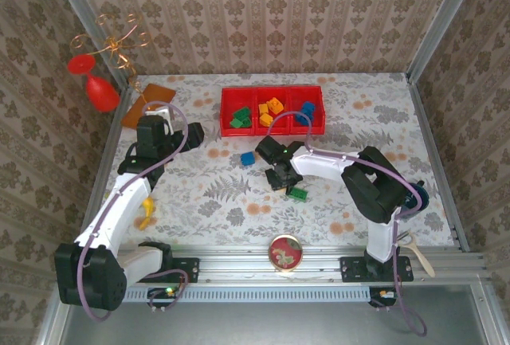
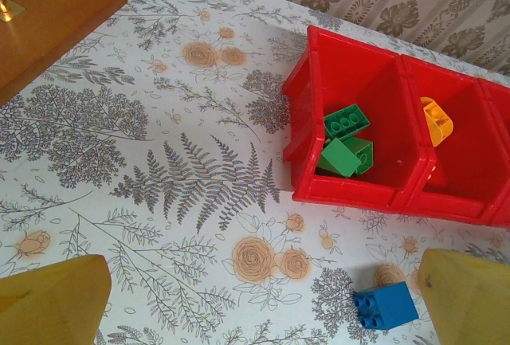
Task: Sort the legos into containers by color
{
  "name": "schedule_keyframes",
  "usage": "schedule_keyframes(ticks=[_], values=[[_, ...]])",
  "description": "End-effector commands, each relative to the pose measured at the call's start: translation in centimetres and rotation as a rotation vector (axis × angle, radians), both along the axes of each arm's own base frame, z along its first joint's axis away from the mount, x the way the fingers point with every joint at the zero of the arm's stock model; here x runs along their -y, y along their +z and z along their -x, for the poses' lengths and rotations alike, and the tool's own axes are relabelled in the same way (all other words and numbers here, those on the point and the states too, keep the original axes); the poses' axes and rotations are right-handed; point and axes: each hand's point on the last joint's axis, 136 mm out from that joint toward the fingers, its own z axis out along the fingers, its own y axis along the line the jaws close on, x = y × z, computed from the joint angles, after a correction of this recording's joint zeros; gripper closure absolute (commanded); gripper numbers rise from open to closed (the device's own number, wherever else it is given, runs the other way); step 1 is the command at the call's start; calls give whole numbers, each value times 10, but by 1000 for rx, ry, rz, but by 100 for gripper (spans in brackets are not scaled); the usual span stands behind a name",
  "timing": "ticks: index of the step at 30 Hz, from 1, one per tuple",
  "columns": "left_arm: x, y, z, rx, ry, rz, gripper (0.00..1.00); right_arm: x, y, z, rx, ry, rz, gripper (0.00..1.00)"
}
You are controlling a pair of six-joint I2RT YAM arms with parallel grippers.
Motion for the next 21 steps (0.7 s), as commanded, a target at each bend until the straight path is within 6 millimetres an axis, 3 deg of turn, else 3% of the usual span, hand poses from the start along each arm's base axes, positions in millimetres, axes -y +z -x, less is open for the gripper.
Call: schedule_keyframes(ticks=[1, 10, 21], values=[[-3, -4, -1, -3, 10, 2, 0, -2, 39, -29, 136, -29, -24, 83], [-4, -2, 1, 2, 7, -1, 0, 0, 119, -92, 364, -51, -88, 85], [-10, 4, 4, 20, 23, 6, 0, -2, 154, -168, 487, -65, -130, 85]])
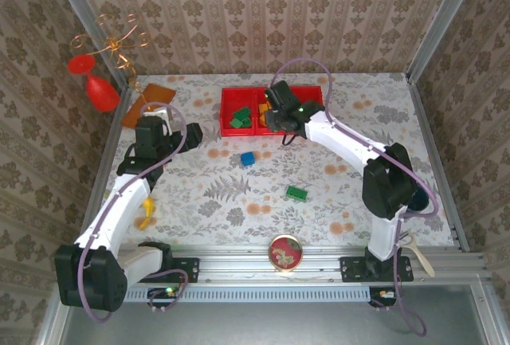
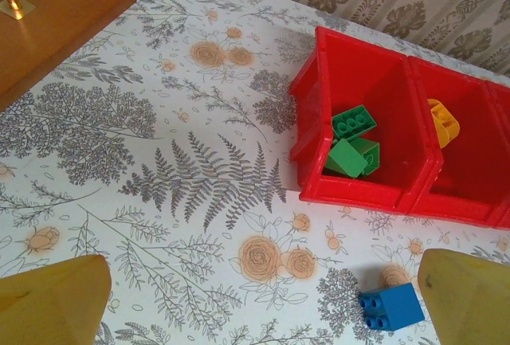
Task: Sort the legos into containers by color
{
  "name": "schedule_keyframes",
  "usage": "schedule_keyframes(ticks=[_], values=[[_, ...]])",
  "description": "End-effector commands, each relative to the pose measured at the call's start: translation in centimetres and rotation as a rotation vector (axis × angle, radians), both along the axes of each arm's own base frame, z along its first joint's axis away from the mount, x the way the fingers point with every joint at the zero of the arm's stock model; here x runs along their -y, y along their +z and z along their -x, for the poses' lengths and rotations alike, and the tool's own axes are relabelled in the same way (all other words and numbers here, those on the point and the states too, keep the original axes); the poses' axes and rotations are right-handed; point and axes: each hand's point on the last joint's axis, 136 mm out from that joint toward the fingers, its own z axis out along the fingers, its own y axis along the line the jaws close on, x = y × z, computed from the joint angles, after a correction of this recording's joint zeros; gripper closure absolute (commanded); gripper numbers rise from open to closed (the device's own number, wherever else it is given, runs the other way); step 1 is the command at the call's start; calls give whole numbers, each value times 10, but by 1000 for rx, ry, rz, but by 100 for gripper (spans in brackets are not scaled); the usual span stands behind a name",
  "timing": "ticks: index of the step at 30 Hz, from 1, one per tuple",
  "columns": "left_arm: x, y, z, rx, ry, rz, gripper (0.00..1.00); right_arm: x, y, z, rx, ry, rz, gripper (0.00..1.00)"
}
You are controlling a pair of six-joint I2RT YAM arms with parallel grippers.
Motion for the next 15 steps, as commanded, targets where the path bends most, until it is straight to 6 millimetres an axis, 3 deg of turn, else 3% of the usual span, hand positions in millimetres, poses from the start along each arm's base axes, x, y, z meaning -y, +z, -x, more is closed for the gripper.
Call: schedule_keyframes(ticks=[1, 7, 15], values=[[-5, 7, 3, 24, 9, 6, 0, -2, -4, -23, 26, 12, 17, 84], [-5, 9, 4, 30, 5, 1, 0, 0, -13, -55, 32, -12, -10, 84], [-6, 8, 5, 29, 5, -2, 0, -3, -35, -82, 23, -19, -15, 81]])
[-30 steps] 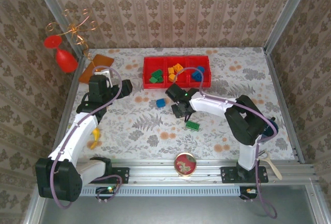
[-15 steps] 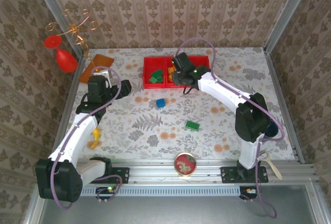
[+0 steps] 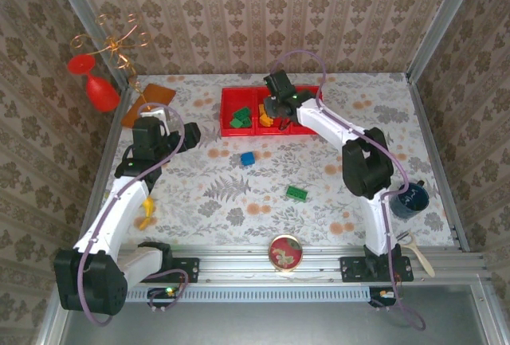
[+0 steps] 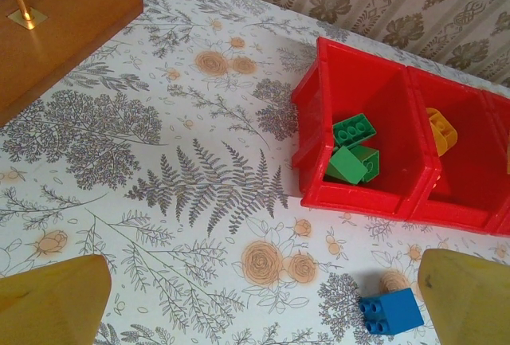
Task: Sort the legos into containers by color
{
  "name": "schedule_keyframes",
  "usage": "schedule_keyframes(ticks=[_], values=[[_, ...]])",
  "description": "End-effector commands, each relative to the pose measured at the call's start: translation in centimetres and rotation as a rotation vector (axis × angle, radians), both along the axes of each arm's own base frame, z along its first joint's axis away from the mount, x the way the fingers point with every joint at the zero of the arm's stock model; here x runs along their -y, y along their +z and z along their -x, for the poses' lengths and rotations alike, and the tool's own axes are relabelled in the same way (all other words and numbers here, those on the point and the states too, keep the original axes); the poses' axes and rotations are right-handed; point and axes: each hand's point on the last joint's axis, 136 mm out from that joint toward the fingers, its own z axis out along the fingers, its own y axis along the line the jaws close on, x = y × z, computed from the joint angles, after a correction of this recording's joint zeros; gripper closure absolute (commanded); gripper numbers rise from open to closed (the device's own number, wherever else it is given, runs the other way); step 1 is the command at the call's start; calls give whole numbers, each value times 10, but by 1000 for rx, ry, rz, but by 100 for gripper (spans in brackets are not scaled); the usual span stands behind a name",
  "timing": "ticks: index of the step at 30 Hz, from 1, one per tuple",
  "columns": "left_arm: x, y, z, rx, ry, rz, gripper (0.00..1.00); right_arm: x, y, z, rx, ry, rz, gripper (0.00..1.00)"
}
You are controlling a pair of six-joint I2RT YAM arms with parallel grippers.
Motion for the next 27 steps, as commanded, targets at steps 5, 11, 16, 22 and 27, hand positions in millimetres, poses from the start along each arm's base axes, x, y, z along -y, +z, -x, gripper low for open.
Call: schedule_keyframes(ticks=[5, 11, 16, 22, 27], values=[[-1, -1, 4, 6, -6, 1, 0, -8, -13, -22, 15, 22, 16, 78], [-1, -1, 6, 2, -7, 1, 0, -3, -22, -27, 3, -6, 50, 68], [-2, 1, 8, 8, -3, -2, 0, -4, -16, -22, -1, 3, 42, 52], [-3, 0, 8, 7, 0, -3, 0, -5, 3, -13, 23, 22, 23, 42], [-3, 1, 8, 8, 2, -4, 0, -8, 23, 1, 54, 42, 12, 37]])
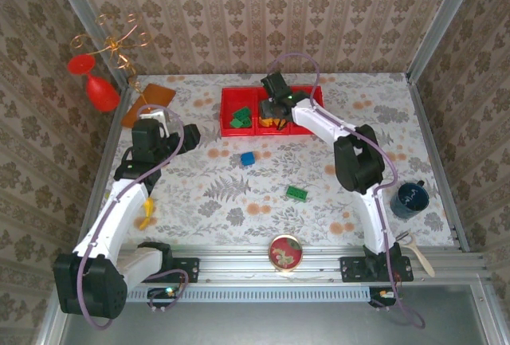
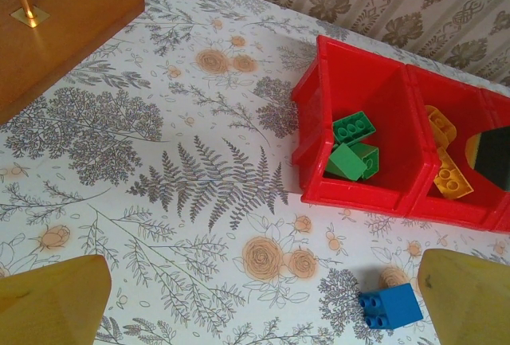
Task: Sort the legos into containers by color
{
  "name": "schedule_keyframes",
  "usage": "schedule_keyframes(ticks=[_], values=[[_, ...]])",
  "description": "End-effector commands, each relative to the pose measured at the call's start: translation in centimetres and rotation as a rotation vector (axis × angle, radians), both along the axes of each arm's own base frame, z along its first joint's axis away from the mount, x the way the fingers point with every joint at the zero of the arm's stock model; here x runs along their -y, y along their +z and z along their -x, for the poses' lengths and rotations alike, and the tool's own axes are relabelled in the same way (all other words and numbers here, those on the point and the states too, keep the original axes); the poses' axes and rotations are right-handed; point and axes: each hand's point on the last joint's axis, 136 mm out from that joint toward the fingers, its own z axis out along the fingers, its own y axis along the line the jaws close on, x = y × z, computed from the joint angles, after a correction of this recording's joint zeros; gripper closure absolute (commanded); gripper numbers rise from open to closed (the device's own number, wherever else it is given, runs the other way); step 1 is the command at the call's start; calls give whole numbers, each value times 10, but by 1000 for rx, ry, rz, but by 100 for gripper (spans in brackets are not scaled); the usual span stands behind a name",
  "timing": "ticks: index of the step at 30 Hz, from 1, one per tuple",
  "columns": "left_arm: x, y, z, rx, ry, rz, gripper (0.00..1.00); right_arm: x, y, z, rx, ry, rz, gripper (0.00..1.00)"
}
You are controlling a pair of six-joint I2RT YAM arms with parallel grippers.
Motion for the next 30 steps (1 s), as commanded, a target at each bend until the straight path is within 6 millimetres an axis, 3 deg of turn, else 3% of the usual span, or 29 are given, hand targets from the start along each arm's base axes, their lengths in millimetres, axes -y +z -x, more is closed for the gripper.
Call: schedule_keyframes(ticks=[1, 8, 14, 18, 25, 30], values=[[-3, 1, 3, 4, 2, -6, 0, -6, 47, 12, 79, 31, -27, 36], [-4, 0, 3, 0, 9, -7, 0, -12, 67, 45, 96, 46, -52, 27], [-4, -2, 2, -4, 14, -4, 0, -21, 61, 81, 67, 66, -67, 12], [-4, -3, 2, -4, 15, -3, 0, -30, 48, 103, 23, 80, -70, 1], [-3, -4, -2, -3, 18, 4, 0, -51, 15, 140, -75, 108, -77, 0], [-2, -7, -5, -8, 20, 10, 0, -65, -11, 156, -155, 122, -102, 0]])
